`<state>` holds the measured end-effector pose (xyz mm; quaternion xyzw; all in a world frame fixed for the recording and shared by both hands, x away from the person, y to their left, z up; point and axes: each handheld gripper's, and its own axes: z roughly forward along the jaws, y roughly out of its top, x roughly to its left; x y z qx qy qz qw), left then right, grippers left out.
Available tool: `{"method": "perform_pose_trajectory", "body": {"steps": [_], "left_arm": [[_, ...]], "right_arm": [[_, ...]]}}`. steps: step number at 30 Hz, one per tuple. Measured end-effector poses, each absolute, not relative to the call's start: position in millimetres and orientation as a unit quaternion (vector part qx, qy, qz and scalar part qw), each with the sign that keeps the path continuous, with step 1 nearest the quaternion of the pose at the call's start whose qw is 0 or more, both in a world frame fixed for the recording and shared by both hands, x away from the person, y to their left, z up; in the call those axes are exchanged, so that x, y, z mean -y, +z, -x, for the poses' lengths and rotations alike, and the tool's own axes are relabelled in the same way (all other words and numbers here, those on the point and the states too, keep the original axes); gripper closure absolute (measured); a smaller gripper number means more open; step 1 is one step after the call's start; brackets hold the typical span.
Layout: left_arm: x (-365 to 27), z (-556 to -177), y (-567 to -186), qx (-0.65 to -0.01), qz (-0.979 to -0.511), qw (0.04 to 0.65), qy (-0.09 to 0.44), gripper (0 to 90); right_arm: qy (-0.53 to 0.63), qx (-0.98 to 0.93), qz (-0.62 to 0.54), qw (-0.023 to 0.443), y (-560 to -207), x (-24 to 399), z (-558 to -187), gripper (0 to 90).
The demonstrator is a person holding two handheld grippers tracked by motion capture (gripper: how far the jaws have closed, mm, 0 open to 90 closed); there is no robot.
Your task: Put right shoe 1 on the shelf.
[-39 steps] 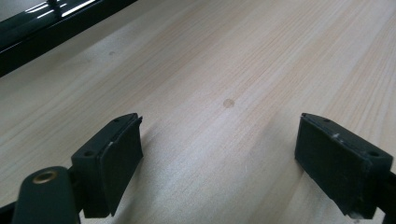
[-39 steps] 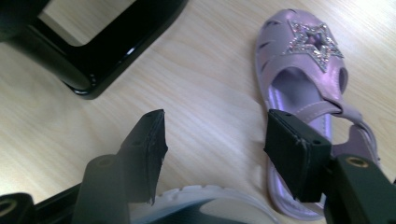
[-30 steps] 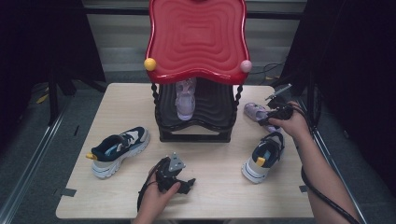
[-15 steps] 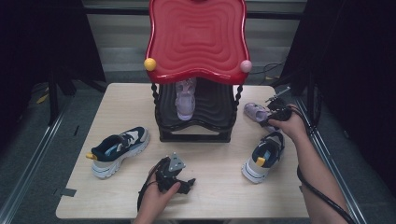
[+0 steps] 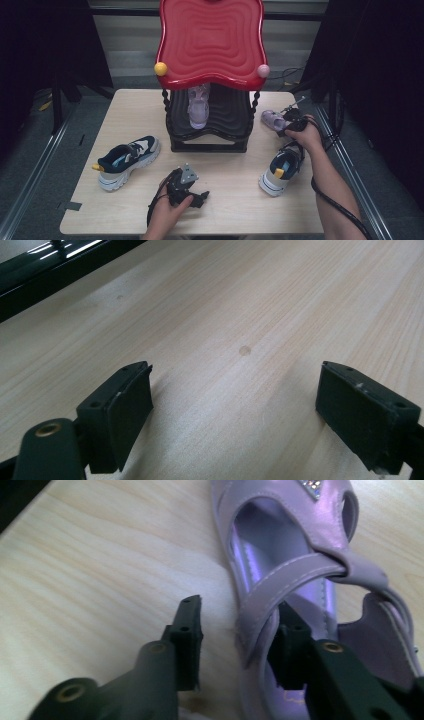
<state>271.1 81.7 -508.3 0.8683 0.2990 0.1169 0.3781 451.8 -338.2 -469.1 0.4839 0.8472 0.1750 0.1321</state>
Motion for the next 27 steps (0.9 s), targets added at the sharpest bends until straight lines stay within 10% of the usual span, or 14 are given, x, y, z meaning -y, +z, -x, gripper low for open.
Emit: {"method": "perform_pose_trajectory", "body": {"steps": [7,27], "left_arm": [[-81.6,-271.0,-508.4,-0.299,-0.868,0.379,0.116,14.4],[-82.4,-271.5,-507.8,-0.294,-0.872,0.374,0.118,14.4]], "right_arm": [[0.171,-0.842,-0.485,0.162,-462.8,337.9,-450.4,82.9],[0.239,-0.828,-0.464,0.206,-401.4,344.9,-412.7,85.1]]}}
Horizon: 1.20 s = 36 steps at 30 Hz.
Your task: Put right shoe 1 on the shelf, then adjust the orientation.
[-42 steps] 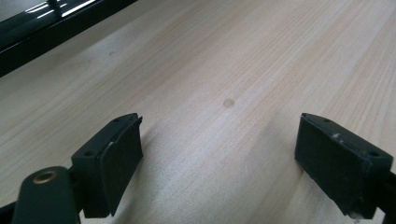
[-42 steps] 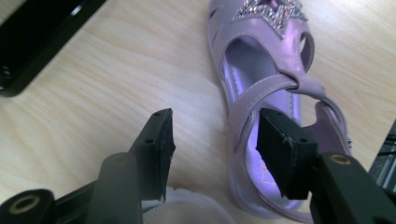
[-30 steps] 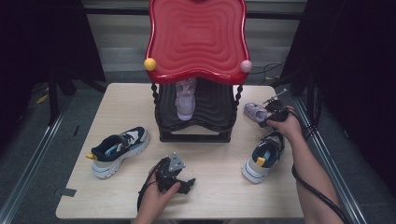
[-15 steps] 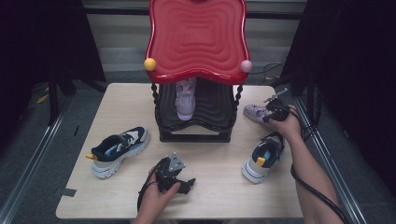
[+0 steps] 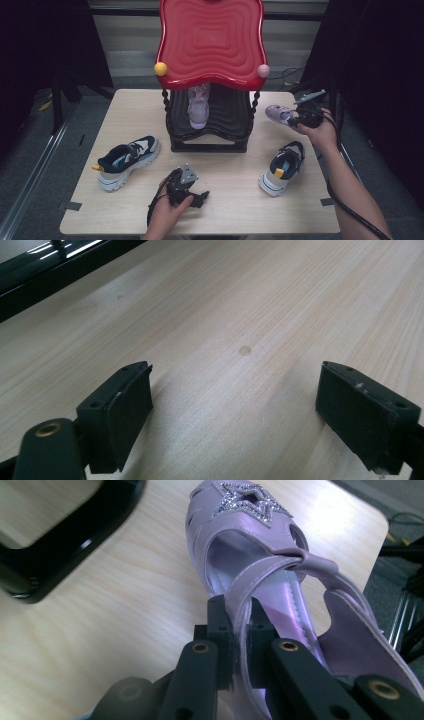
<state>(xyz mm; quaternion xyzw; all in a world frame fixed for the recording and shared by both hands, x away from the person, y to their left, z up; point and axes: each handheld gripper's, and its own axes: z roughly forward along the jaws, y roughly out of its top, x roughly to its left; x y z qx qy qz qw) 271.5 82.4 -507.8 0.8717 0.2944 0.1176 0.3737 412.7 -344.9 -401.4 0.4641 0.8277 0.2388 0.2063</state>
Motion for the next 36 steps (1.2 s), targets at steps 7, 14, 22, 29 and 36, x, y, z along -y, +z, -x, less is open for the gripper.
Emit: {"method": "perform_pose_trajectory", "body": {"steps": [7,14,22,29,36], "left_arm": [[-82.4,-271.5,-507.8,-0.294,-0.872,0.374,0.117,14.4],[-82.5,-271.5,-507.8,-0.295,-0.872,0.373,0.117,14.4],[-82.5,-271.5,-507.8,-0.295,-0.872,0.373,0.117,14.3],[-82.5,-271.5,-507.8,-0.295,-0.872,0.373,0.117,14.4],[-82.5,-271.5,-507.7,-0.295,-0.872,0.372,0.117,14.4]], "right_arm": [[0.259,-0.832,-0.442,0.212,-377.4,340.8,-388.3,85.1],[0.272,-0.842,-0.417,0.210,-360.9,334.5,-360.8,85.0],[0.276,-0.857,-0.386,0.200,-350.4,322.5,-329.7,84.9],[0.288,-0.866,-0.359,0.195,-344.5,313.3,-298.9,84.9],[0.294,-0.873,-0.338,0.194,-341.5,307.2,-271.4,84.6]]}}
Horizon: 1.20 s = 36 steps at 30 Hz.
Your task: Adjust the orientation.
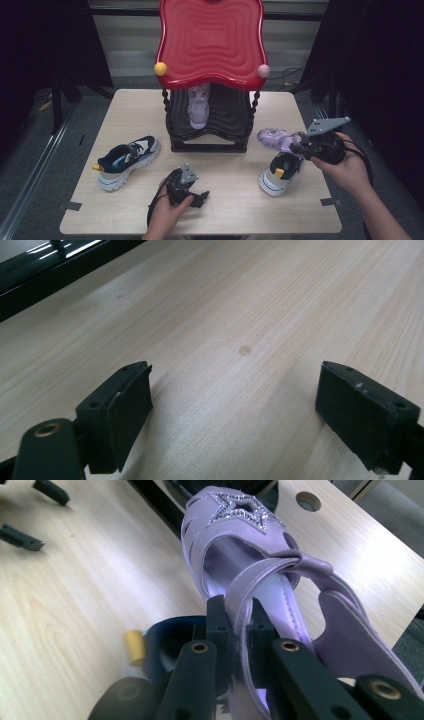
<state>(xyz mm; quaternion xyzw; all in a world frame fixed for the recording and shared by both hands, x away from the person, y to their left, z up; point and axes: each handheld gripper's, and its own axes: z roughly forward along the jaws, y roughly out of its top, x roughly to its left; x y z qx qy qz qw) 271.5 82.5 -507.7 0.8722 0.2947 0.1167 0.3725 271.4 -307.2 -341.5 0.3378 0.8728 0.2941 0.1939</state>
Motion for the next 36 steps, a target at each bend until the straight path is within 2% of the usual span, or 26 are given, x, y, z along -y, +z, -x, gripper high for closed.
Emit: {"method": "perform_pose_trajectory", "body": {"steps": [11,23,36], "left_arm": [[-82.5,-271.5,-507.8,-0.295,-0.872,0.373,0.117,14.3],[-82.6,-271.6,-507.8,-0.295,-0.872,0.373,0.116,14.4],[-82.6,-271.6,-507.8,-0.295,-0.872,0.373,0.116,14.4]], "right_arm": [[0.334,-0.867,-0.325,0.174,-345.1,284.8,-243.3,84.6],[0.379,-0.855,-0.324,0.141,-375.0,252.8,-234.2,84.5],[0.393,-0.856,-0.313,0.125,-401.6,223.0,-225.6,84.6]]}}
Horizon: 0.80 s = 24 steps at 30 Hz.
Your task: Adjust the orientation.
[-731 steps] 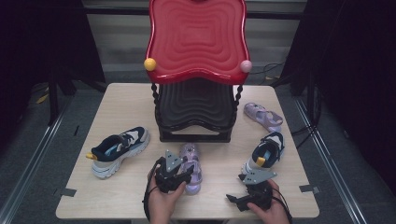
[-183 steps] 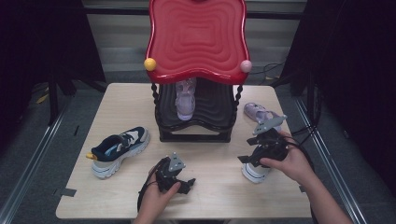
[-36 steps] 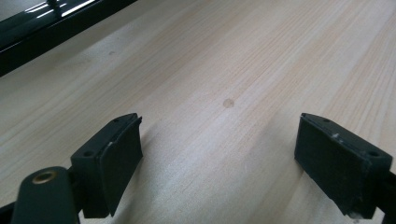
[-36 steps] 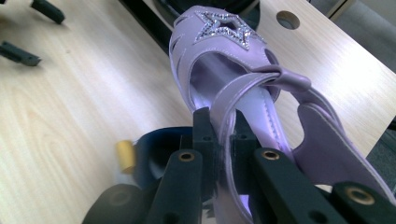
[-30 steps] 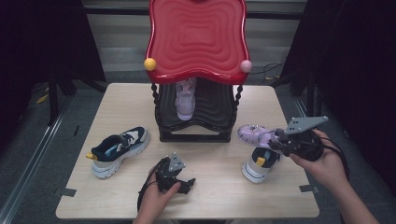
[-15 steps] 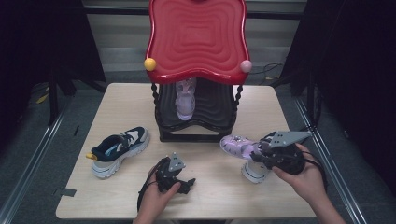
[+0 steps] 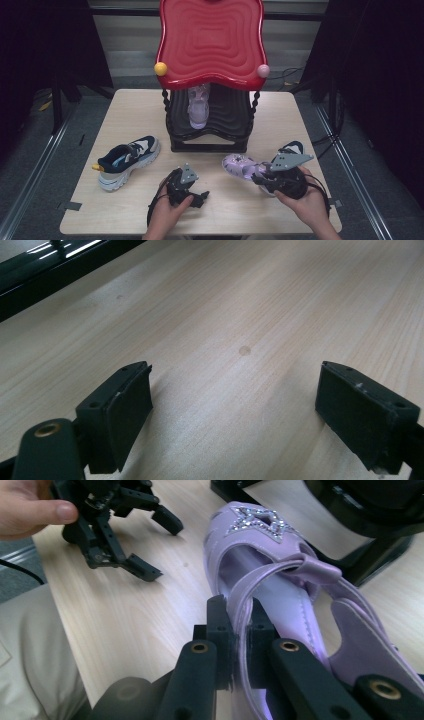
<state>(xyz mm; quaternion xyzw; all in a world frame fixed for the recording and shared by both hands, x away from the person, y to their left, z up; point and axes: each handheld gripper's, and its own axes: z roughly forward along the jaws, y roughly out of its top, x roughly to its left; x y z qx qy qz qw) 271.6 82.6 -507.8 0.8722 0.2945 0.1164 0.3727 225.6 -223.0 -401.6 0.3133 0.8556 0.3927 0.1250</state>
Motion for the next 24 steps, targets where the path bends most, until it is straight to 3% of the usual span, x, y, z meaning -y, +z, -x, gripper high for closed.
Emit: {"method": "perform_pose_trajectory", "body": {"steps": [9,24], "left_arm": [[-82.6,-271.6,-507.7,-0.294,-0.872,0.373,0.117,14.4],[-82.6,-271.6,-507.7,-0.294,-0.872,0.373,0.116,14.4]], "right_arm": [[0.387,-0.860,-0.315,0.109,-426.4,201.8,-224.5,84.0],[0.389,-0.845,-0.340,0.141,-470.0,190.1,-216.5,83.6]]}}
